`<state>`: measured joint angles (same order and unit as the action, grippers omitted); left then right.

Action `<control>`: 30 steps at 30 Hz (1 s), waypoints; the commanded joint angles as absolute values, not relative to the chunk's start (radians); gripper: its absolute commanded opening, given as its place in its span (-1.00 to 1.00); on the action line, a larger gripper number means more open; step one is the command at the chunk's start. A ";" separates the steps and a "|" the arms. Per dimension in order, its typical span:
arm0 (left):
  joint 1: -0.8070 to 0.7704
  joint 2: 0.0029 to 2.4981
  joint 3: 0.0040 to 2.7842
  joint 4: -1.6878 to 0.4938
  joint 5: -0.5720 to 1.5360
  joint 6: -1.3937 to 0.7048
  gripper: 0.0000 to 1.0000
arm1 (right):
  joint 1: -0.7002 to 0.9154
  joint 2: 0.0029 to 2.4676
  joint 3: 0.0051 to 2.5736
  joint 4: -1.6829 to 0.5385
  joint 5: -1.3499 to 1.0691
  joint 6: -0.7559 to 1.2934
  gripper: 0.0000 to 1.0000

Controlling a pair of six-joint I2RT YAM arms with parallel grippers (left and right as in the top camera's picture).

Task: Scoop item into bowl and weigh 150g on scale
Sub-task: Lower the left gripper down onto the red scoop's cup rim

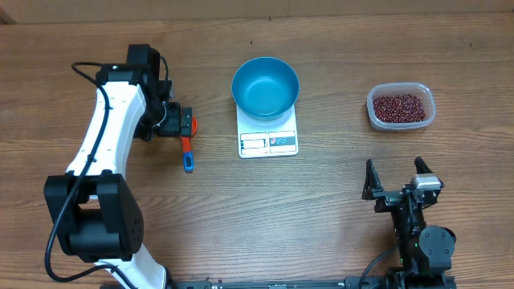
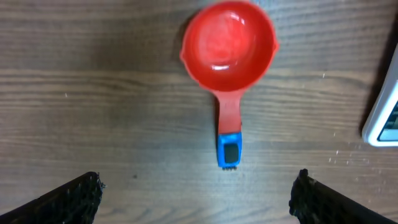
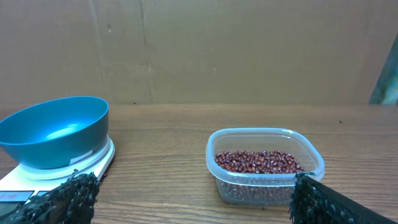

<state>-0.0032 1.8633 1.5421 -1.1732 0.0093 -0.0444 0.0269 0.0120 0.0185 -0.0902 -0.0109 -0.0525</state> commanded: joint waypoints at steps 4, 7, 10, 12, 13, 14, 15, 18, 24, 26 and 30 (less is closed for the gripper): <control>-0.006 1.876 1.553 -1.137 -0.060 -0.022 0.99 | 0.033 0.003 0.008 -0.085 -0.001 -0.054 1.00; -0.006 1.876 1.553 -1.127 -0.059 -0.022 0.99 | 0.033 0.003 0.008 -0.085 -0.001 -0.054 1.00; -0.006 1.876 1.553 -1.119 -0.059 -0.022 0.99 | 0.033 0.003 0.008 -0.085 -0.001 -0.054 1.00; -0.006 1.876 1.553 -1.113 -0.055 -0.022 0.99 | 0.033 0.003 0.008 -0.084 -0.001 -0.054 1.00; -0.006 1.876 1.553 -1.113 -0.055 -0.022 0.99 | 0.033 0.003 0.008 -0.085 -0.001 -0.054 1.00; -0.006 1.876 1.553 -1.113 -0.055 -0.022 0.99 | 0.033 0.003 0.008 -0.085 -0.001 -0.054 1.00; -0.006 1.876 1.553 -1.113 -0.055 -0.022 0.99 | 0.033 0.003 0.008 -0.084 -0.001 -0.054 1.00; -0.006 1.876 1.553 -1.114 -0.056 -0.022 0.99 | 0.033 0.003 0.008 -0.085 -0.001 -0.054 1.00; -0.006 1.876 1.553 -1.111 -0.056 -0.022 0.99 | 0.033 0.003 0.008 -0.085 -0.001 -0.054 1.00; -0.006 1.876 1.553 -1.110 -0.055 -0.022 0.99 | 0.033 0.003 0.008 -0.085 -0.001 -0.054 1.00; -0.006 1.877 1.553 -1.110 -0.055 -0.022 0.99 | 0.033 0.003 0.008 -0.085 -0.001 -0.054 1.00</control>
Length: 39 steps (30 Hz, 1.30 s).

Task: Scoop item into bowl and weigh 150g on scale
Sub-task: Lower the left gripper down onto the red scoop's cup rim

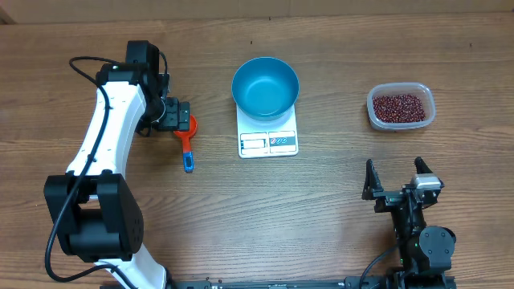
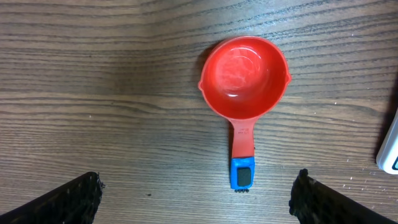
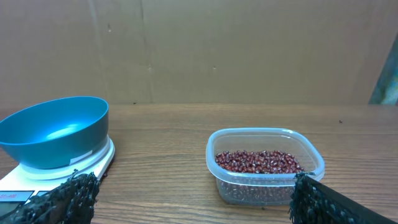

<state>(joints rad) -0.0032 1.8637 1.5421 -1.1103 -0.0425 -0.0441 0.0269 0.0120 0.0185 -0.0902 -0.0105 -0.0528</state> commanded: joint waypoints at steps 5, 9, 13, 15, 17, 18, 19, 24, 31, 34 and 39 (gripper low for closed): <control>-0.006 1.877 1.553 -1.106 -0.055 -0.022 0.99 | 0.033 0.003 0.008 -0.084 -0.001 -0.054 1.00; -0.006 1.877 1.541 -1.066 -0.055 -0.022 0.99 | 0.033 0.003 0.008 -0.084 -0.001 -0.054 1.00; -0.006 1.877 1.493 -0.978 -0.055 -0.022 0.99 | 0.033 0.003 0.008 -0.085 -0.001 -0.054 1.00; -0.006 1.877 1.469 -0.942 -0.055 -0.025 0.99 | 0.033 0.003 0.008 -0.085 -0.001 -0.054 1.00; -0.006 1.878 1.448 -0.920 -0.054 -0.026 0.98 | 0.033 0.003 0.008 -0.085 -0.001 -0.054 1.00; -0.006 1.877 1.434 -0.909 -0.054 -0.026 0.99 | 0.033 0.003 0.008 -0.085 -0.001 -0.054 1.00; -0.006 1.878 1.422 -0.901 -0.055 -0.026 0.99 | 0.033 0.003 0.008 -0.085 -0.001 -0.054 1.00; -0.006 1.878 1.363 -0.847 -0.056 -0.025 0.99 | 0.033 0.003 0.008 -0.085 -0.001 -0.054 1.00; -0.006 1.878 1.358 -0.801 -0.056 -0.033 0.99 | 0.033 0.003 0.008 -0.085 -0.001 -0.054 1.00; 0.000 1.878 1.358 -0.795 -0.055 -0.033 0.99 | 0.033 0.003 0.008 -0.084 -0.001 -0.054 1.00; 0.035 1.878 1.358 -0.799 -0.051 -0.033 0.99 | 0.033 0.003 0.008 -0.085 -0.001 -0.054 1.00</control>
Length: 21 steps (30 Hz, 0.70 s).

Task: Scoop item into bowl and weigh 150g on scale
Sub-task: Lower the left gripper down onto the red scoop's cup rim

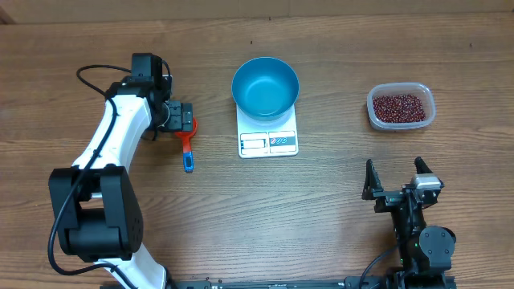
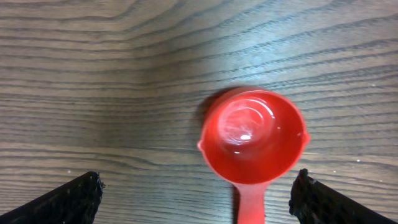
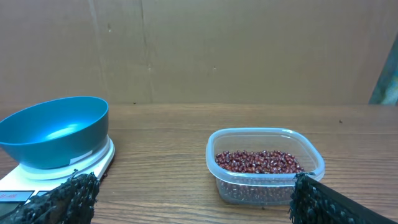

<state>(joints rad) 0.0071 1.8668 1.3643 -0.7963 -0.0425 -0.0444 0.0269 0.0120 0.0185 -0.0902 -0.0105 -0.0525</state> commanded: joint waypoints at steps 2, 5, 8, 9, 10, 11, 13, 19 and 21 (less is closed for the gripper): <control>0.046 1.878 1.358 -0.802 -0.048 -0.033 0.99 | 0.033 0.003 0.008 -0.085 -0.001 -0.054 1.00; 0.048 1.878 1.359 -0.803 -0.040 -0.028 0.99 | 0.033 0.003 0.008 -0.085 -0.001 -0.054 1.00; 0.037 1.878 1.360 -0.795 -0.050 -0.010 0.99 | 0.033 0.003 0.008 -0.085 -0.001 -0.054 1.00; 0.032 1.878 1.361 -0.797 -0.070 -0.010 0.99 | 0.033 0.003 0.008 -0.085 -0.001 -0.054 1.00; 0.027 1.878 1.367 -0.799 -0.099 -0.010 0.99 | 0.033 0.003 0.008 -0.085 -0.001 -0.054 1.00; 0.027 1.878 1.372 -0.799 -0.096 -0.010 0.99 | 0.033 0.003 0.008 -0.085 -0.001 -0.054 1.00; 0.025 1.879 1.395 -0.804 -0.092 -0.010 0.99 | 0.033 0.003 0.008 -0.084 -0.001 -0.054 1.00; 0.025 1.952 1.497 -0.891 -0.063 -0.001 1.00 | 0.033 0.003 0.008 -0.085 -0.001 -0.054 1.00; 0.025 2.032 1.580 -0.969 -0.067 0.001 1.00 | 0.033 0.003 0.008 -0.084 -0.001 -0.054 1.00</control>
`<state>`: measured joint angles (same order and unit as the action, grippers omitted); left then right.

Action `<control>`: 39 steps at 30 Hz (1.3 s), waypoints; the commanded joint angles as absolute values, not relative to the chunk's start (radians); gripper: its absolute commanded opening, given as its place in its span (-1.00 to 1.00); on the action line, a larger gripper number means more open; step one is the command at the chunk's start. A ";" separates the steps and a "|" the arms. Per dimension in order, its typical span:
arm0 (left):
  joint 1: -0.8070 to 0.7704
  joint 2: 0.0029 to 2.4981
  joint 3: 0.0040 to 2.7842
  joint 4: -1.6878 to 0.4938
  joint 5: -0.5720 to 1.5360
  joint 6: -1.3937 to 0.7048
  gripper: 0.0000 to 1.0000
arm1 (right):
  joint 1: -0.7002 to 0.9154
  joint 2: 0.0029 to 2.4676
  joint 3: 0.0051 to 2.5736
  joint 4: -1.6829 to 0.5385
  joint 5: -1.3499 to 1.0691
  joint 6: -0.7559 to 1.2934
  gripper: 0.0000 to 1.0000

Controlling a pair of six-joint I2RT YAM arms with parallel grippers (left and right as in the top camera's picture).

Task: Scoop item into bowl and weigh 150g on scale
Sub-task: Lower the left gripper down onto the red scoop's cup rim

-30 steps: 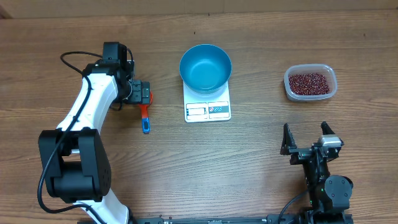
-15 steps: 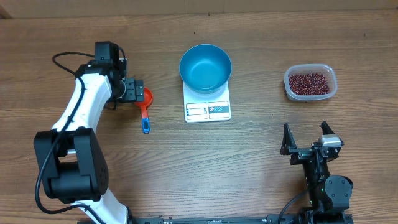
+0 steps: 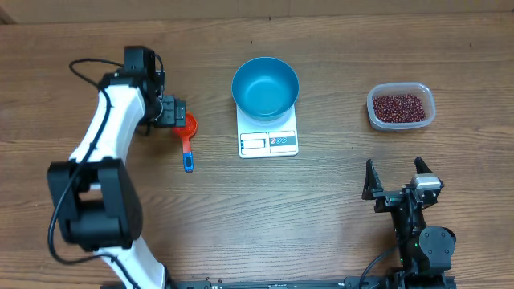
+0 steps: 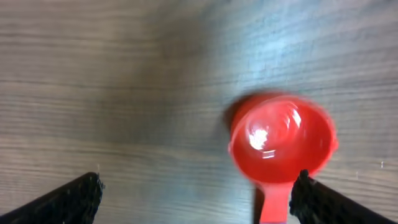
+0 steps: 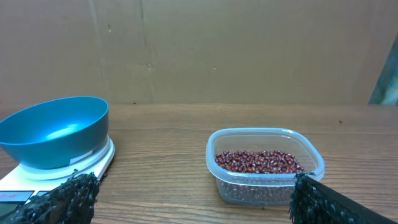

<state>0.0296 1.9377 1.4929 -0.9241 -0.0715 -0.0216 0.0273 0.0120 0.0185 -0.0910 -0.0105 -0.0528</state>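
Observation:
A red scoop (image 3: 189, 126) with a blue-tipped handle lies on the table left of the white scale (image 3: 267, 134). The blue bowl (image 3: 265, 87) stands empty on that scale. My left gripper (image 3: 171, 111) hovers open just left of the scoop's cup. In the blurred left wrist view the red cup (image 4: 283, 143) sits near the right finger (image 4: 323, 199), off-centre from the left gripper (image 4: 196, 199). Red beans fill a clear container (image 3: 400, 106) at the right. My right gripper (image 3: 393, 183) rests open near the front edge, facing the container (image 5: 264, 162) and the bowl (image 5: 53, 130).
The wooden table (image 3: 321, 209) carries only the scale, the bowl, the scoop and the bean container. A brown cardboard wall (image 5: 217, 50) stands behind the table in the right wrist view.
My left gripper has shifted slightly back and left, so the red cup now lies further right in its view, which is blurred. The scoop and the right arm have not moved.
My left gripper stood open over the scoop's handle, with the cup at the top of its view. Then it was further back with the whole scoop in view, then over the cup. Now the cup sits by its right finger. The right arm stayed still.

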 commanded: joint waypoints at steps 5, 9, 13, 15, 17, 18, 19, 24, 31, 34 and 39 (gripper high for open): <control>0.025 2.125 1.655 -0.972 -0.067 0.015 0.99 | 0.033 0.003 0.008 -0.084 -0.001 -0.054 1.00; 0.025 2.126 1.655 -0.963 -0.067 0.015 0.99 | 0.033 0.003 0.008 -0.085 -0.001 -0.054 1.00; 0.025 2.126 1.654 -0.979 -0.066 0.016 0.99 | 0.033 0.003 0.008 -0.085 -0.001 -0.054 1.00; 0.025 2.126 1.654 -0.979 -0.066 0.015 0.99 | 0.033 0.003 0.008 -0.085 -0.001 -0.054 1.00; 0.025 2.126 1.654 -0.979 -0.066 0.016 0.99 | 0.033 0.003 0.008 -0.085 -0.001 -0.054 1.00; 0.025 2.126 1.654 -0.980 -0.061 0.015 0.99 | 0.033 0.003 0.008 -0.085 -0.001 -0.054 1.00; 0.025 2.126 1.652 -0.979 -0.055 0.015 0.99 | 0.033 0.003 0.008 -0.085 -0.001 -0.054 1.00; 0.025 2.127 1.643 -0.980 -0.051 0.015 0.99 | 0.033 0.003 0.008 -0.085 -0.001 -0.054 1.00; 0.025 2.127 1.596 -0.952 -0.052 -0.004 0.99 | 0.033 0.003 0.008 -0.085 -0.001 -0.054 1.00; 0.025 2.127 1.563 -0.923 -0.051 -0.004 0.99 | 0.033 0.003 0.008 -0.085 -0.001 -0.054 1.00; 0.025 2.127 1.557 -0.911 -0.052 -0.004 0.99 | 0.033 0.003 0.008 -0.085 -0.001 -0.054 1.00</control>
<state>0.0296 2.1296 1.5608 -0.9192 -0.0639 -0.0002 0.0269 0.0120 0.0185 -0.0902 -0.0105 -0.0528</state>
